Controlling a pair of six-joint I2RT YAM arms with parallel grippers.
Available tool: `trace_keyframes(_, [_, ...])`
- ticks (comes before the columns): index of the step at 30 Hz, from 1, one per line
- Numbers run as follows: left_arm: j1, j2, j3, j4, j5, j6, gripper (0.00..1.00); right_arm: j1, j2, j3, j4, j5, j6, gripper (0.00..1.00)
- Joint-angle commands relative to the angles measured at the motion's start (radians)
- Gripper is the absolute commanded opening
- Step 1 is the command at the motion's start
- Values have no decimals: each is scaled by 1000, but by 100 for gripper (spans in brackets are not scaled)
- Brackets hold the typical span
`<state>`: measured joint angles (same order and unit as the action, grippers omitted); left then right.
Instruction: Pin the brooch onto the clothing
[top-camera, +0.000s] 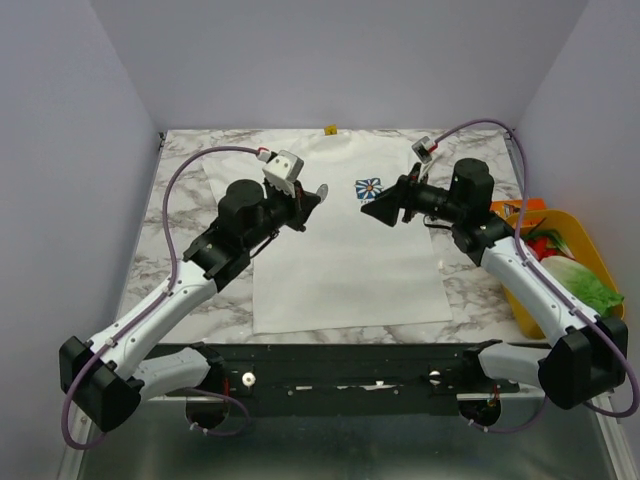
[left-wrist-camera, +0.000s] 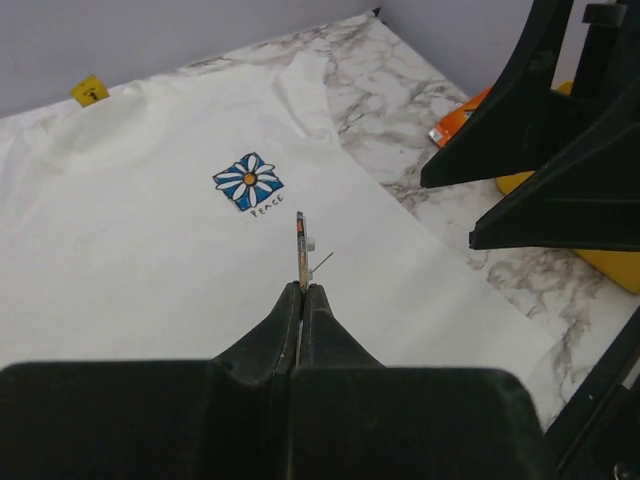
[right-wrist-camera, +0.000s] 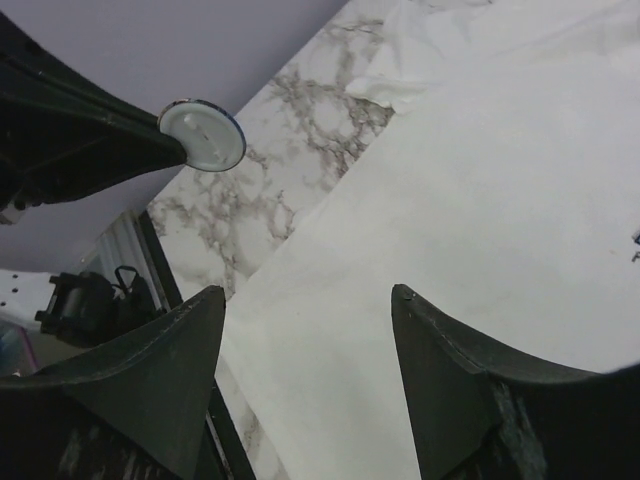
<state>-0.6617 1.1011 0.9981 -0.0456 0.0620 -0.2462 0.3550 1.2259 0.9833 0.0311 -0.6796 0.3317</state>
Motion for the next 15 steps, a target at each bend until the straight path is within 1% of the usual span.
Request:
trace_keyframes(1, [25,-30,-23,30,196,-61,0,-1,-6,-40,150,-172,-5,75])
trace_keyframes(5, [27,-8,-7,4,171,-50,0,-1,7,-41,153,-182,0,75])
trace_keyframes(9, [25,51,42,-63,41,-31,0,-1,9,-48,141,-161,-5,75])
trace_keyframes(10, [25,63,50,-71,-28,-25,0,-1,9,-49,130,-150,-6,75])
trace_keyframes(15, [25,140,88,-106,-210,-4,0,-1,9,-9,49,-58,-14,76])
